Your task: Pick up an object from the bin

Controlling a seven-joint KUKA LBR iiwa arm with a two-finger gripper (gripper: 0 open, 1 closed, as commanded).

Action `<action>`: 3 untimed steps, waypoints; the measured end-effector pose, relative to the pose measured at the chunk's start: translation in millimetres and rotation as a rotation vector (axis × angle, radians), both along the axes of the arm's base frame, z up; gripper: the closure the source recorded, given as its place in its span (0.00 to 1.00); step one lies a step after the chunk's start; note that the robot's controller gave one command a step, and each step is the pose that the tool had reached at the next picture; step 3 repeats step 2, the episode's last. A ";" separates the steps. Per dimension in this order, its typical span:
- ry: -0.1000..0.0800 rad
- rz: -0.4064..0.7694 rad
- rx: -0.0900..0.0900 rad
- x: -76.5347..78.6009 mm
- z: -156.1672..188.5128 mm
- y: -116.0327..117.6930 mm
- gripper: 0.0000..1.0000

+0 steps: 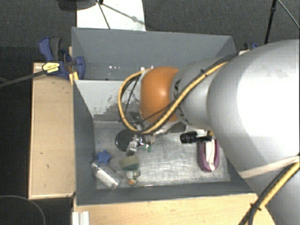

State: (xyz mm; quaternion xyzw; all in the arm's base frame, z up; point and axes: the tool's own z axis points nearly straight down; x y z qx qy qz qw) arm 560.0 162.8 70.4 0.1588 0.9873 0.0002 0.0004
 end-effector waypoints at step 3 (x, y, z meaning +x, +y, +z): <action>-0.007 0.191 0.000 -13.3 167.8 -17.3 1.00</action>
Offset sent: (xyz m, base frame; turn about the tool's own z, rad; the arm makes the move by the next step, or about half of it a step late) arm 0.0000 0.0000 0.0000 0.0000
